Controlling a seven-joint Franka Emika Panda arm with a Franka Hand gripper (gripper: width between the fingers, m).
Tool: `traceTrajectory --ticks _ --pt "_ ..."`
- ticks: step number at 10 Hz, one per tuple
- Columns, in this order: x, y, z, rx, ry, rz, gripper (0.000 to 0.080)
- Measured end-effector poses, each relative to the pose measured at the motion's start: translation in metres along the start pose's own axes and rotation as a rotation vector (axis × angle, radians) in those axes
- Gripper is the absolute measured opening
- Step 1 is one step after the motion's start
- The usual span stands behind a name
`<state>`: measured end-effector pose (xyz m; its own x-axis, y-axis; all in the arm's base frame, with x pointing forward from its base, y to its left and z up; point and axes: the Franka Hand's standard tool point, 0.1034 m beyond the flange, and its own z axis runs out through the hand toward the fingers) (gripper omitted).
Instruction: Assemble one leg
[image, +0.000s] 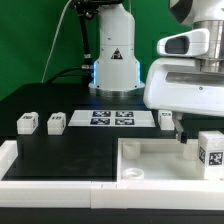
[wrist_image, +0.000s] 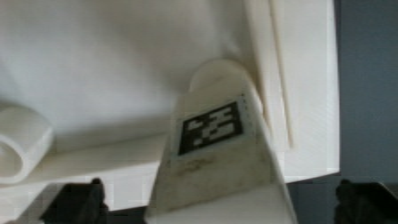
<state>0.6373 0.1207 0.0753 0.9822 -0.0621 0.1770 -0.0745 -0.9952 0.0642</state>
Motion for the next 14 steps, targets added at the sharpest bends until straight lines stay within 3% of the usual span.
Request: traceTrajectory --ticks 4,5,6,7,8,9,12,14 --pt "0.001 0.0 0.0 -0.023 0.003 -0.287 0.0649" --pt "0.001 0.001 0.0 -0.024 0.002 -0.28 0.0558" --pt "0.001 0.001 0.001 -0.024 0.001 -0.28 0.0383" --pt "0.0 0.001 0.001 -0.024 0.0 -0.278 0.0383" --pt "0.0 0.001 0.001 -0.023 0.0 -0.236 0.0297" --pt "0.0 0.002 0.001 -0.024 0.0 -0.235 0.0297" --pt "0.001 0.005 0.003 -0.009 -0.002 0.281 0.0296" --pt "-0.001 0.013 0.003 -0.027 -0.021 0.455 0.0295"
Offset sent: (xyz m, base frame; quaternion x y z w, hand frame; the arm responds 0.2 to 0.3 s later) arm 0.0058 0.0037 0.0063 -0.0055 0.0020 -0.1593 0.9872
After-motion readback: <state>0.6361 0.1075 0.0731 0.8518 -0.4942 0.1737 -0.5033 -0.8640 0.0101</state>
